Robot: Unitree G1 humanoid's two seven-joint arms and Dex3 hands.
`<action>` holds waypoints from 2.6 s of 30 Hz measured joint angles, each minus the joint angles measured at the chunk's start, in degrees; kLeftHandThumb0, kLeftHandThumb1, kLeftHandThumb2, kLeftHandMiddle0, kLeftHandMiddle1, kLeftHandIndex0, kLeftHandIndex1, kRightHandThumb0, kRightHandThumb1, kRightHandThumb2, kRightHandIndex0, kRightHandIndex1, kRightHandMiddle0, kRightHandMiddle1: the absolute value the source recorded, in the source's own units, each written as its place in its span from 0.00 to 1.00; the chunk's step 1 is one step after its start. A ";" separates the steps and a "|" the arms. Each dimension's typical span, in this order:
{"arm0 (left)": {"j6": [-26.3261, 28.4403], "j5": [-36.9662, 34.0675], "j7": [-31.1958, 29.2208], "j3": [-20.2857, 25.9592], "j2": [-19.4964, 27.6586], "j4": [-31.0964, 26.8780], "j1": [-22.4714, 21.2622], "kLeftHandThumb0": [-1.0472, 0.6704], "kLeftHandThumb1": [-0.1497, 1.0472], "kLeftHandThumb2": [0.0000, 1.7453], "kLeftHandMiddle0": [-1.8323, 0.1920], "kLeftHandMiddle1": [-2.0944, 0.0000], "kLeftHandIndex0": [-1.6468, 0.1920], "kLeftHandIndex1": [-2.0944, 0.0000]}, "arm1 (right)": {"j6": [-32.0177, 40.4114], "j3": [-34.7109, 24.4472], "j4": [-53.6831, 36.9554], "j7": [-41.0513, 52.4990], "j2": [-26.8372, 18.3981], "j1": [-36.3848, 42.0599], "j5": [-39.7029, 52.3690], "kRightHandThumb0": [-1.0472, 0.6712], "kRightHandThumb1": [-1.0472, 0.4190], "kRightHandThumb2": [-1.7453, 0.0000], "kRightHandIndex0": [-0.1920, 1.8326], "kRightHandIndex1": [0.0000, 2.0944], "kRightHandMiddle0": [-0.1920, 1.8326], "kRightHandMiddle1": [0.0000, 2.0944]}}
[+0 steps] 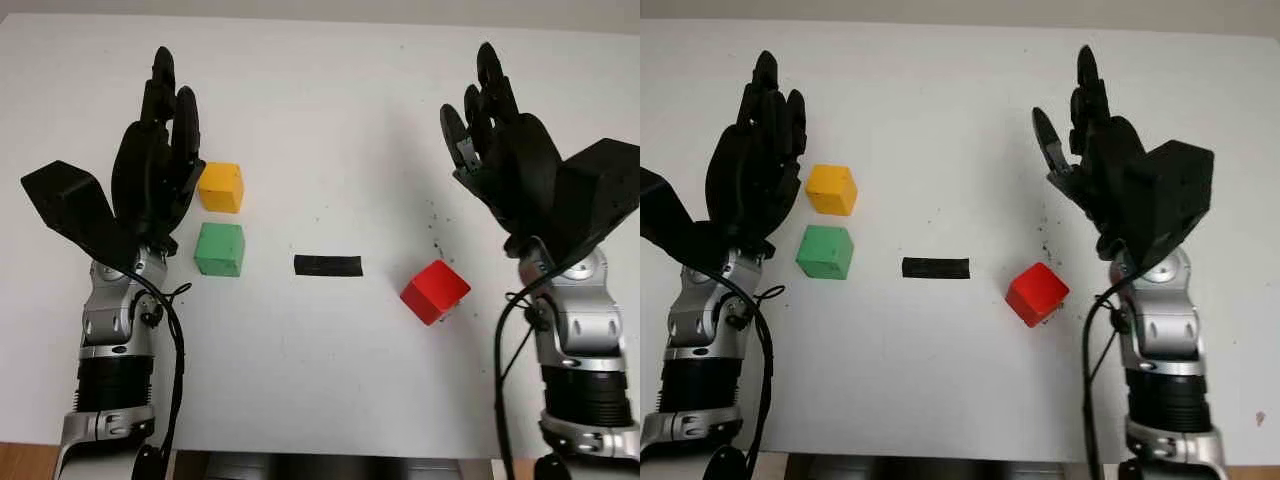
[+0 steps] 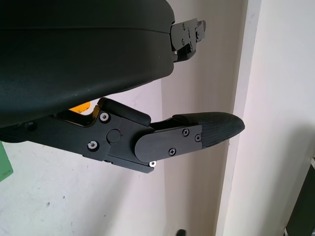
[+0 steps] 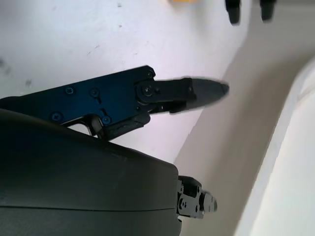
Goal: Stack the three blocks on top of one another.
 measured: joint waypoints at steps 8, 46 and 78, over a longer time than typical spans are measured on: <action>-0.68 0.53 0.55 -0.05 -0.01 0.06 -0.05 0.20 1.00 0.33 1.00 1.00 1.00 1.00 | -10.87 2.33 1.40 15.21 -16.88 -2.23 -6.05 0.31 0.20 0.97 0.23 0.06 0.19 0.20; -0.81 0.37 0.55 0.17 0.05 -0.99 -0.14 0.20 1.00 0.33 1.00 1.00 1.00 1.00 | -19.25 11.31 -16.14 34.49 -31.75 4.97 -22.86 0.21 0.22 0.97 0.19 0.01 0.30 0.03; -0.31 0.22 0.20 0.18 0.10 -0.96 -0.13 0.20 1.00 0.31 1.00 0.99 1.00 1.00 | -32.07 8.73 -11.45 8.19 -26.73 17.82 -33.01 0.44 0.09 0.97 0.25 0.04 0.31 0.66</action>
